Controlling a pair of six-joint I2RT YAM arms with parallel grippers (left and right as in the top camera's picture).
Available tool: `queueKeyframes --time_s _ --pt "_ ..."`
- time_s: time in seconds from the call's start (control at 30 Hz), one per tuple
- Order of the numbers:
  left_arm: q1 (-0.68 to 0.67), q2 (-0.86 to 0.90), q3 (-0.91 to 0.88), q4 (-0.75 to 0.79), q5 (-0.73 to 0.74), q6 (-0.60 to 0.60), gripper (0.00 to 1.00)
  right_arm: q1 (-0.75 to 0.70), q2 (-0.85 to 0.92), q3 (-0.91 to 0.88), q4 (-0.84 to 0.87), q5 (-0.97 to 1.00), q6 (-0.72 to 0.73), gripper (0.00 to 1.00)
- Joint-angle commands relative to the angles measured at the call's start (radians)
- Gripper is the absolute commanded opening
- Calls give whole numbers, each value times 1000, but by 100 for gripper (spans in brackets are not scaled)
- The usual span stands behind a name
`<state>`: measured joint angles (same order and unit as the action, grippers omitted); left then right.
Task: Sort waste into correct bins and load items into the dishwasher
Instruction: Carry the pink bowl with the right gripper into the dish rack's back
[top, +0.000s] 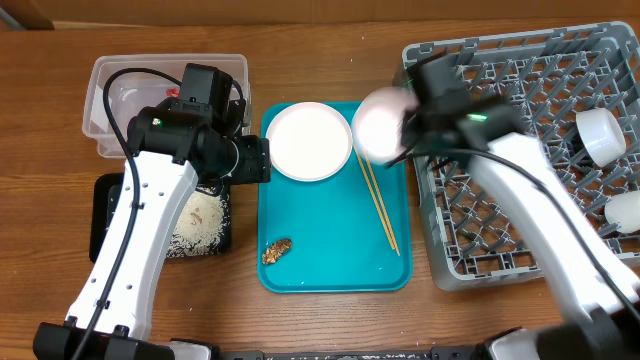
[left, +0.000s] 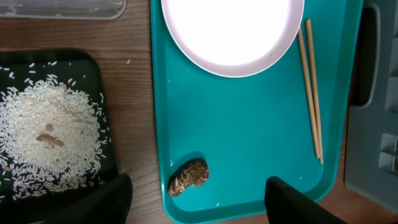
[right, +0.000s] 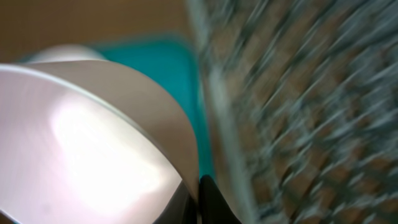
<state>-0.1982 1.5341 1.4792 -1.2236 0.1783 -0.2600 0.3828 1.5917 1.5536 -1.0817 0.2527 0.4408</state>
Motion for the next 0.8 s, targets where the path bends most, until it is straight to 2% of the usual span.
queueKeyframes --time_s 0.0,0.07,0.27,0.5,0.77 --pt "2 -3 10 1 -3 -10 70 -64 -74 24 62 367 -3 4" --pt "2 -3 10 1 -3 -10 70 -111 -77 24 122 457 -40 4" --pt "2 -3 10 6 -3 -10 70 -259 -41 22 328 477 -393 4" --pt "2 -3 10 1 -3 -10 71 -422 44 22 570 660 -413 4" --pt "2 -3 10 4 -2 -11 71 -535 257 22 688 904 -416 4"
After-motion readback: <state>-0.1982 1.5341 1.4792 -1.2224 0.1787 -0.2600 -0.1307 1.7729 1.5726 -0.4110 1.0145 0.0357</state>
